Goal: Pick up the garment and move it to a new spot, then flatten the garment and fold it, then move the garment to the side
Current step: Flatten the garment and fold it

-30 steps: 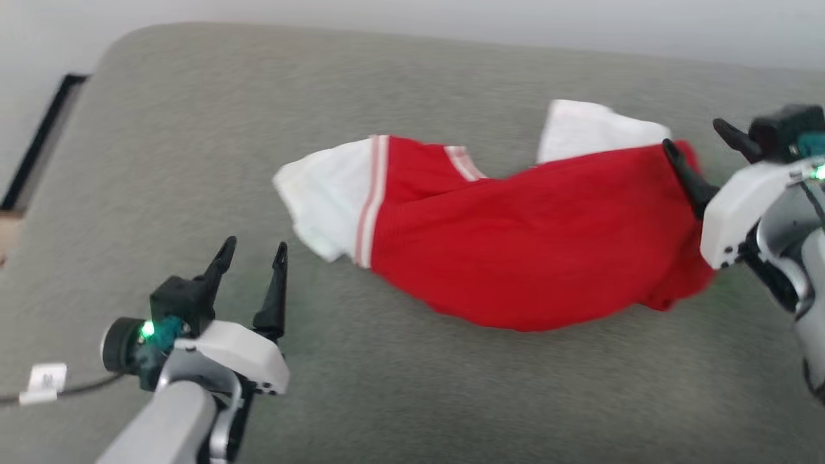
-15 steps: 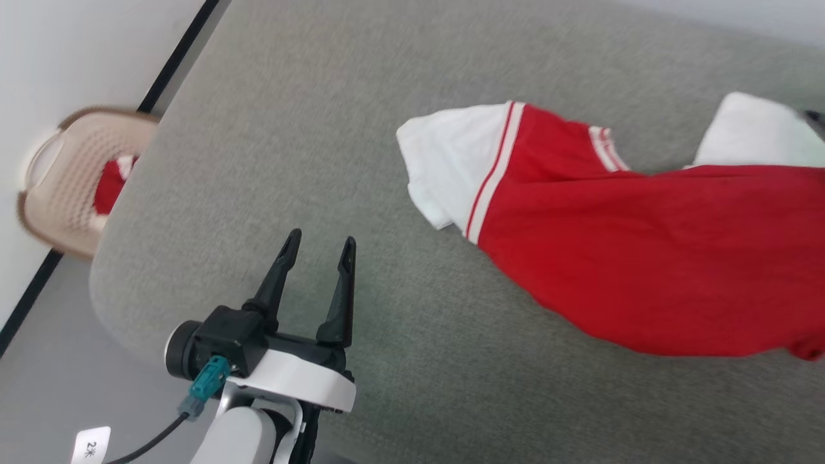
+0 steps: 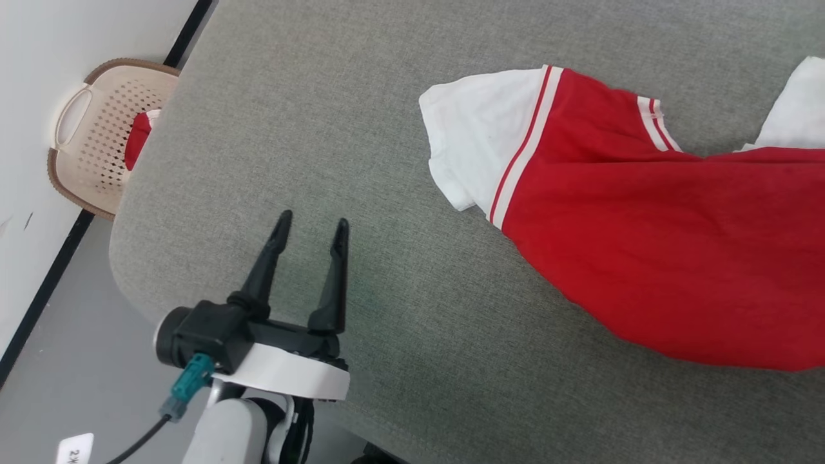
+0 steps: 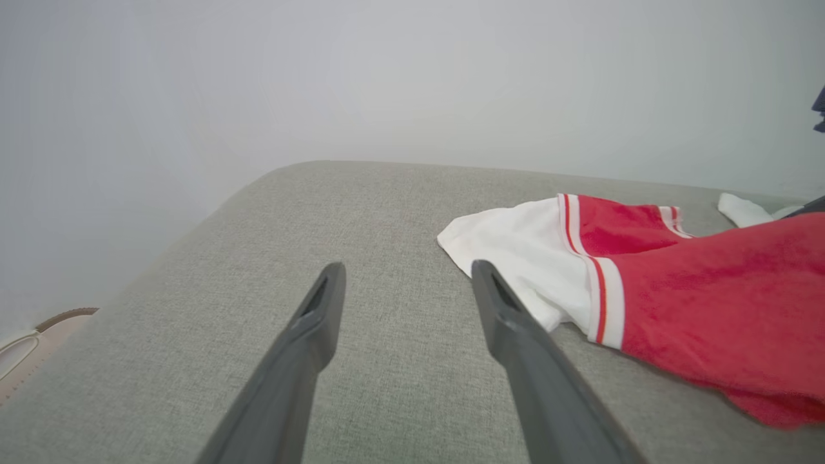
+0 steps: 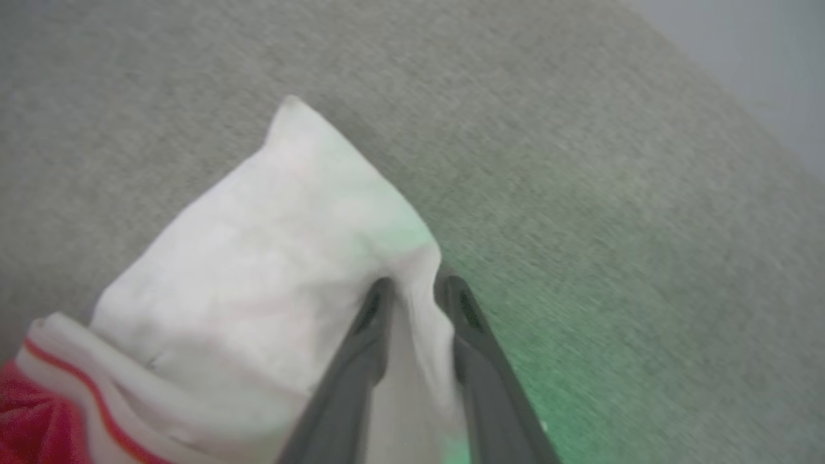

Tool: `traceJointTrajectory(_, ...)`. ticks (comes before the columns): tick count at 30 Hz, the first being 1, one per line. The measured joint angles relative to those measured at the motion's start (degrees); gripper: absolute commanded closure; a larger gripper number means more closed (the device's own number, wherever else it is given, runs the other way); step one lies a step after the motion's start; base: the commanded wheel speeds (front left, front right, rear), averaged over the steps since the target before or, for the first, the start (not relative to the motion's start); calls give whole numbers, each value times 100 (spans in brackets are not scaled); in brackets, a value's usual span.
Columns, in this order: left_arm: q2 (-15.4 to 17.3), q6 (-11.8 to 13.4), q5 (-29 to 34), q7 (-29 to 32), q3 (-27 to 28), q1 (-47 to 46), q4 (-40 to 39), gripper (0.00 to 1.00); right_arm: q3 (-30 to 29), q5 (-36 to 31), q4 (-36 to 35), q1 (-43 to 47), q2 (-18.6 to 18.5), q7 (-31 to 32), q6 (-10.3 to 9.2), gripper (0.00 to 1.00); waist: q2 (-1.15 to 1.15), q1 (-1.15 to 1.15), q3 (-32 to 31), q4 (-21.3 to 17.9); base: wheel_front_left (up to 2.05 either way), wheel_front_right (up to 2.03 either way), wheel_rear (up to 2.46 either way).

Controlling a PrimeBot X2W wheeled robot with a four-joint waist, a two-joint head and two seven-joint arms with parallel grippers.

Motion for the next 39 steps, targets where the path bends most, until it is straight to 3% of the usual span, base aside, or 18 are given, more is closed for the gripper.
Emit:
traceJointTrajectory(9, -43, -158, 157, -1, 337, 7, -43, 0, -141, 192, 35, 354, 137, -1671, 5, 100, 0, 0, -289, -399, 0, 0, 0)
traceJointTrajectory(16, 2, -220, 408, 0, 622, 243, -48, 0, -375, 476, -344, 1663, -52, -2833, 5, 100, 0, 0, -683, -1092, 0, 0, 0)
traceJointTrajectory(26, 140, -294, 506, 0, 755, 413, -77, 0, -1386, 688, -135, 3272, 257, -3952, 5, 100, 0, 0, -1114, -2093, 0, 0, 0)
traceJointTrajectory(33, 241, -320, 538, 0, 790, 492, -11, 0, -1939, 522, -83, 3861, 487, -4315, 5, 100, 0, 0, -1312, -2452, 0, 0, 0)
traceJointTrajectory(34, 271, -330, 537, 0, 770, 495, 9, 0, -2019, 444, -68, 3862, 538, -4391, 5, 84, 0, 0, -1330, -2486, 0, 0, 0)
traceJointTrajectory(35, 309, -347, 534, 0, 734, 491, 40, 0, -2112, 370, -37, 3862, 592, -4489, 5, 29, 0, 0, -1352, -2510, 0, 0, 0)
traceJointTrajectory(36, 375, -361, 532, 0, 675, 472, 77, 0, -2215, 261, -3, 3861, 653, -4598, 5, 0, 0, 0, -1369, -2535, 0, 0, 0)
traceJointTrajectory(39, 760, -369, 665, 12, 465, 221, 247, 0, -2536, -101, 63, 3862, 865, -4971, 4, 0, 0, 0, -1395, -2623, 0, 0, 0)
